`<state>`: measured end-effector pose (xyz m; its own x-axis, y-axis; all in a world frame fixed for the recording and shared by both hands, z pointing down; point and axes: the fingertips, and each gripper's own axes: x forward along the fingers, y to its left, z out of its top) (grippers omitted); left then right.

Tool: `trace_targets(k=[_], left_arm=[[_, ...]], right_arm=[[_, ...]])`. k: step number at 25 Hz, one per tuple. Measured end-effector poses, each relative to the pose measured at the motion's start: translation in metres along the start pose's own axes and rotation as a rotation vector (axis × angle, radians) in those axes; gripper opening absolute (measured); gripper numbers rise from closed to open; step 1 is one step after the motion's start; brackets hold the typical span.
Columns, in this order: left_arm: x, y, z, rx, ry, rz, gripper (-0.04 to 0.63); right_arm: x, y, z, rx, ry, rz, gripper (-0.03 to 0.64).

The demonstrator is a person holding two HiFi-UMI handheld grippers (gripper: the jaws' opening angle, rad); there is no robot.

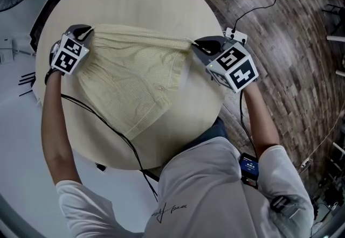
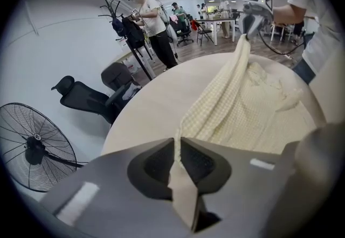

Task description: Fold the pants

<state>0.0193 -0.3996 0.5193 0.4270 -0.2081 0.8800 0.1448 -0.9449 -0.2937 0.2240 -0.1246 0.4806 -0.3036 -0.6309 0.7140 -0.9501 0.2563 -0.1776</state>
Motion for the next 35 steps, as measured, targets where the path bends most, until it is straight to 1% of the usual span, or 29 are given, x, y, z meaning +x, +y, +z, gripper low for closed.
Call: trace_targets(k=[12, 16, 21, 28, 35], left_arm=[[-0.042, -0.016, -0.002, -0.03, -0.034, 0.061, 0.091], [-0.059, -0.021, -0.011, -0.038, -0.032, 0.075, 0.091], [-0.076, -0.026, -0.018, -0.073, -0.044, 0.101, 0.091], [-0.093, -0.037, -0.035, -0.086, -0.065, 0.134, 0.091], [-0.108, -0.049, -0.064, -0.12, -0.05, 0.163, 0.091]], right_arm=[[-0.04, 0.068, 0.004, -0.084, -0.004, 0.064, 0.018], [-0.05, 0.095, 0.009, -0.115, -0.012, 0.09, 0.018], [-0.063, 0.127, 0.01, -0.151, -0.017, 0.136, 0.018], [-0.071, 0.187, 0.011, -0.229, -0.014, 0.223, 0.018], [-0.068, 0.24, 0.008, -0.284, -0.006, 0.316, 0.018]])
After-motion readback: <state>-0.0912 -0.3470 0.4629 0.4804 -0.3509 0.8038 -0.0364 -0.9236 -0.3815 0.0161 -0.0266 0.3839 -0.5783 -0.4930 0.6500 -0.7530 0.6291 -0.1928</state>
